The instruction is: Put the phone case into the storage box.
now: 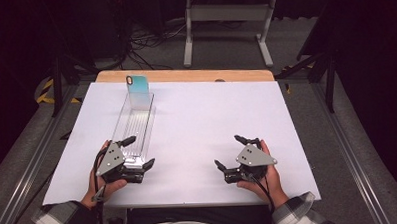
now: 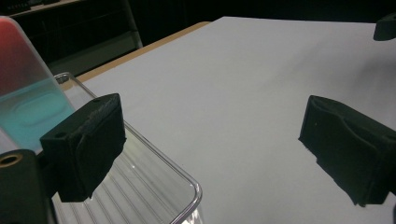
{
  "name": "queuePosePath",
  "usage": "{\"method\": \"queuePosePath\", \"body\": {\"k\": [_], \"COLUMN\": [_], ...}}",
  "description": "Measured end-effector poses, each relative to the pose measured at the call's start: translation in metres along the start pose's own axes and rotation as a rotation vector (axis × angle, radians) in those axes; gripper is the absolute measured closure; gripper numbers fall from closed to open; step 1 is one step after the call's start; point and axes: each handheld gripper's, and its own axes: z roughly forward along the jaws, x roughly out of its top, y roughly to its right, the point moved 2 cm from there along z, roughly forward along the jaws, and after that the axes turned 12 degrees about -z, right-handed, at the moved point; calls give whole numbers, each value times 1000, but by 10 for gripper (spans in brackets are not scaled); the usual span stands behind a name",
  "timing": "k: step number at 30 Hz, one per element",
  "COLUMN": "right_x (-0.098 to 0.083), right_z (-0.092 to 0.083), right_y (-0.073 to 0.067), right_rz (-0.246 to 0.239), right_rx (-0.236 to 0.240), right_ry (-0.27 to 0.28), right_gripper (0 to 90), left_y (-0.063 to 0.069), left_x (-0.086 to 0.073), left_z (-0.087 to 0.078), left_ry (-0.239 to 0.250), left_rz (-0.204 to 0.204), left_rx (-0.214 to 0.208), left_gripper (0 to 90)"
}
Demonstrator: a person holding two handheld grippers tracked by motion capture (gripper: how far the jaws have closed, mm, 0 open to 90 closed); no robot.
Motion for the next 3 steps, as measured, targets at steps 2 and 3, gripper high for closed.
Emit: {"method": "queuePosePath", "body": {"k": [2,3], "right_x": [0,0], "right_z": [0,0], "right_y": [1,1], "right_rz": [2,14], "right_rx": [-4,-1], "right_ry": [-3,-1], "right_gripper": [48,48], "left_y": [-1,-1], "left_x": [1,1], "left_z": [0,1], "left_ry": [3,7], "left_rz": [-2,-7], "left_rx": [-1,0], "left_gripper": [69,66]}}
